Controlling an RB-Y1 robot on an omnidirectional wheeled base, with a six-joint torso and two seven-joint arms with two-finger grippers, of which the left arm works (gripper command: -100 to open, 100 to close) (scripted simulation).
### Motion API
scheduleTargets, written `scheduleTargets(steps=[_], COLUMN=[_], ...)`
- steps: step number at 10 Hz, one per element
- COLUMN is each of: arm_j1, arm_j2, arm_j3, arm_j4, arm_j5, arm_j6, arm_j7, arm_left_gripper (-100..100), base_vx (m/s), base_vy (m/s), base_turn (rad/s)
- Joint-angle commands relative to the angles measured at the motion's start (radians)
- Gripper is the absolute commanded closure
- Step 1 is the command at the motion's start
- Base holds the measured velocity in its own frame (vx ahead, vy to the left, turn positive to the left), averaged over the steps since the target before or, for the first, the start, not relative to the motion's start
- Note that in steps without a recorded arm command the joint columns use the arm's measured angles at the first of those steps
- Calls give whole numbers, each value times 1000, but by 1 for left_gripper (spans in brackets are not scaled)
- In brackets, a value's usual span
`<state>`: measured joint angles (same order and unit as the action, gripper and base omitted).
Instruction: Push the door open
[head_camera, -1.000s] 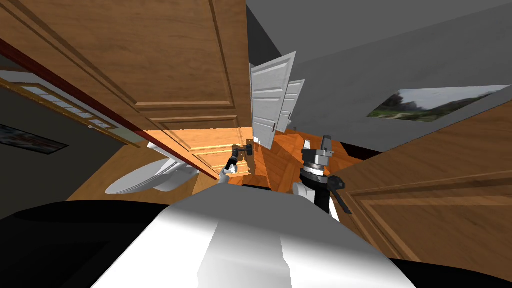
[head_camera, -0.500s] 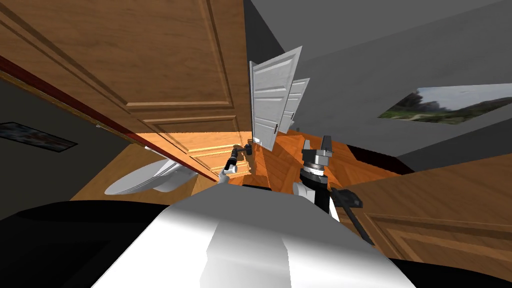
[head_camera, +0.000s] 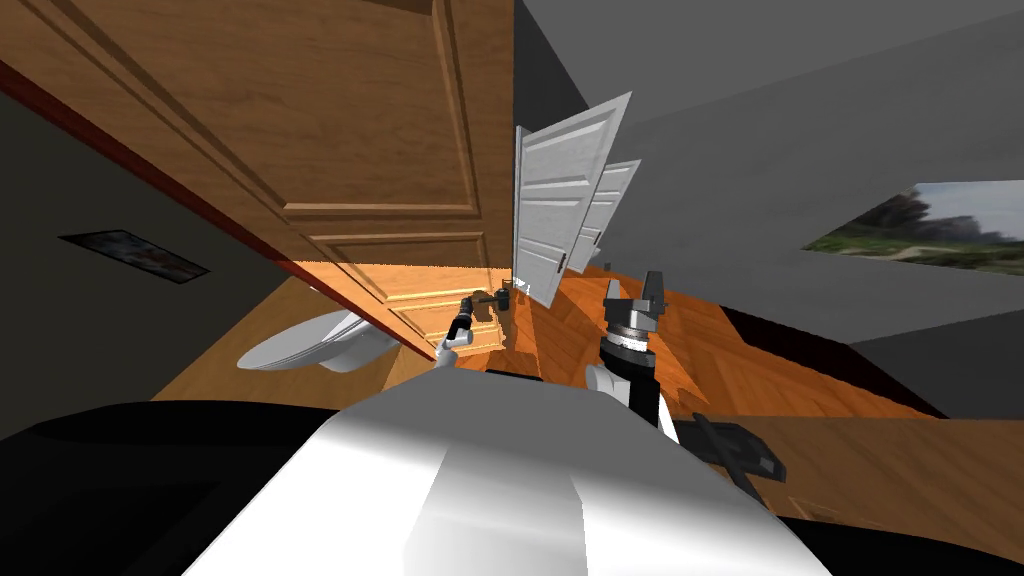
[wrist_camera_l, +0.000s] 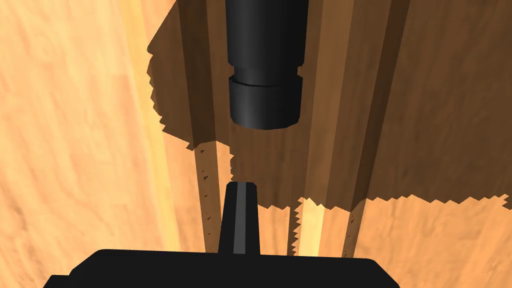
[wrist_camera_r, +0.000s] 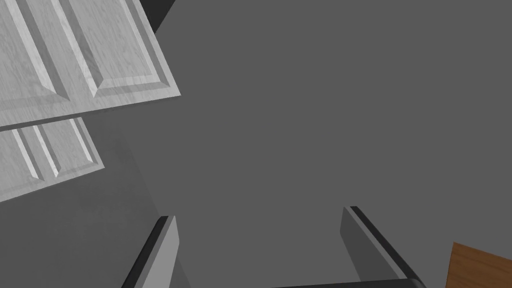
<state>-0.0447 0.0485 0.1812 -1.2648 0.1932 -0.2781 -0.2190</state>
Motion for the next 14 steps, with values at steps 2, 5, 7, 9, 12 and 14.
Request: scheduleTargets(steps=[2, 5, 7, 9, 12, 14], arm_j1=[-40, -93, -133, -158, -201, -244], arm_j2=[6, 9, 7, 4, -2, -12], arm_j3=[-11, -24, -34, -40, -50, -61], arm_j4=[55, 127, 179, 213, 271, 329], arm_j5=[-1, 0, 0, 0, 1, 1], arm_j6=[-18, -40, -56, -66, -83, -101], arm_j7=[3, 2, 2, 1, 1, 0], arm_left_gripper=[-100, -100, -100, -100, -100, -100], base_vx=[-30, -31, -24, -22, -25, -47], base_vy=[20, 2, -14, -16, -14, -40], base_turn=[125, 158, 182, 101, 108, 185])
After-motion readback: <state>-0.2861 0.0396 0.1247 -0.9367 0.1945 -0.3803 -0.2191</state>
